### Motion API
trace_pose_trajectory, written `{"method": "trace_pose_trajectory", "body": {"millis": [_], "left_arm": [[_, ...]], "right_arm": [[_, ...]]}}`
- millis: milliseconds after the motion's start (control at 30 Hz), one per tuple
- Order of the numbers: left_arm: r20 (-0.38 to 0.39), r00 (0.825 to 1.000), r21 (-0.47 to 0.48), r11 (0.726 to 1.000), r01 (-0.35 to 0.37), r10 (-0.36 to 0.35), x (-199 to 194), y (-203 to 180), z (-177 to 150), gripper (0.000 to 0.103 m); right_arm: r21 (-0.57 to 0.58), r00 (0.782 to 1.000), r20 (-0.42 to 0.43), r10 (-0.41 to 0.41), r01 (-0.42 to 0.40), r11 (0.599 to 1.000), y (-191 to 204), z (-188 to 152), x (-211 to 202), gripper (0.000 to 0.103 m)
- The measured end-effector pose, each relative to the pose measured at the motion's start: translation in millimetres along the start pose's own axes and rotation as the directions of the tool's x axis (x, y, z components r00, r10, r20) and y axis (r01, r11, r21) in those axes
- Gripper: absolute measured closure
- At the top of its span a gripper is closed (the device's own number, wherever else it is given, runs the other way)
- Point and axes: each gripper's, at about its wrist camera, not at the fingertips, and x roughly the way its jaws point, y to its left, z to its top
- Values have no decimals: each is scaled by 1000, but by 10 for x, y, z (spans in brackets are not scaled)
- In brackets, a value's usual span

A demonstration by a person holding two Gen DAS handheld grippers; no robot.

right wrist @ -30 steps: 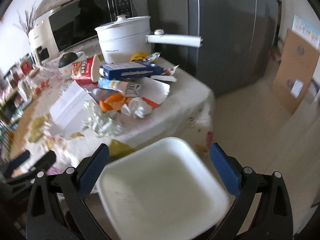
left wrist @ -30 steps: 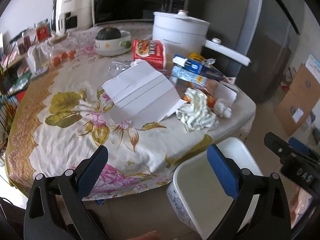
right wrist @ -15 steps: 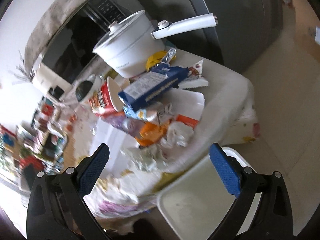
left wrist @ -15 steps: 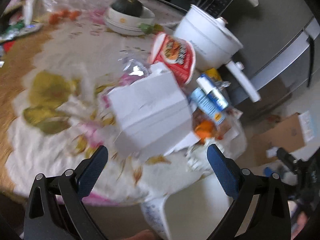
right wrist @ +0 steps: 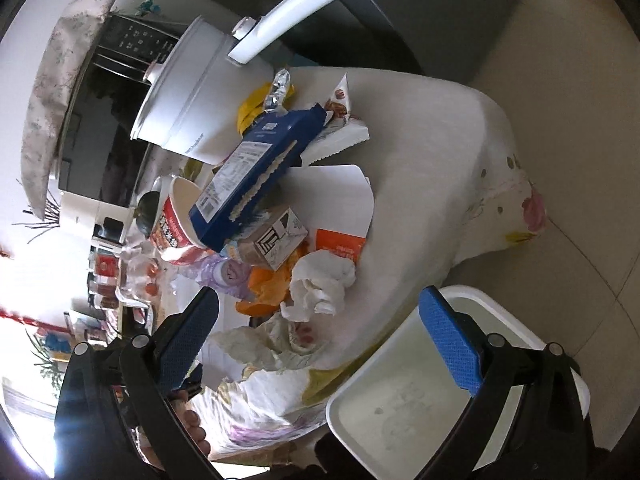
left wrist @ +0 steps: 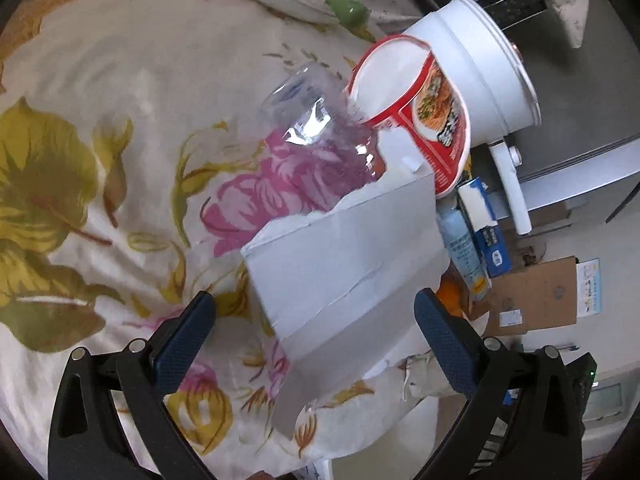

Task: Collect trash
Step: 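Grasp the crumpled white tissue with the right gripper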

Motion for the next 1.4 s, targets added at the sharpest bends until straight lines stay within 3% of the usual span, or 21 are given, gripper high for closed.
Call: {"method": "trace_pose_trajectory", "body": {"millis": [200, 267, 333, 367, 433, 633, 767, 967, 1133, 1267, 1333, 1400], "left_arm": [[31, 999, -6, 1000, 26, -26, 90, -79, 25, 7], [34, 996, -41, 995, 86, -85, 100, -16, 36, 25], [17, 991, -79, 988, 132, -131, 106, 64, 43, 50], [13, 989, -89, 985, 147, -147, 109, 79, 39, 51], [23, 984, -96, 979, 181, -179, 77, 93, 23, 64], [68, 957, -63, 956, 287, -283, -139, -4, -43, 91], [97, 941, -1, 945, 327, -326, -321, -192, -92, 102], [142, 902, 152, 910, 386, -407, -822, -480, -246, 102], [234, 878, 264, 897, 355, -417, -1286, -585, -326, 102], [258, 872, 296, 893, 340, -417, -1453, -551, -370, 102], [255, 875, 300, 894, 332, -411, -1467, -513, -391, 102], [252, 880, 302, 896, 324, -403, -1480, -473, -419, 102]], "right_arm": [[-77, 998, -56, -24, 19, 997, 79, -127, 163, 7], [-98, 997, -73, -33, 26, 995, 78, -174, 204, 7], [-112, 995, -90, -39, 28, 993, 77, -212, 240, 7], [-116, 994, -97, -41, 30, 993, 72, -226, 259, 7], [-118, 994, -103, -46, 33, 992, 54, -248, 285, 7], [-137, 995, -100, -30, 16, 990, 60, -281, 286, 7], [-230, 996, -82, -27, 8, 973, 170, -354, 264, 7], [-507, 996, -5, -91, 75, 859, 537, -609, 294, 7], [-647, 987, 80, -142, 160, 745, 770, -772, 437, 7], [-718, 979, 145, -147, 206, 665, 929, -854, 535, 7], [-742, 973, 163, -162, 229, 629, 998, -870, 610, 13], [-762, 974, 141, -180, 223, 608, 1052, -871, 722, 29]]}}
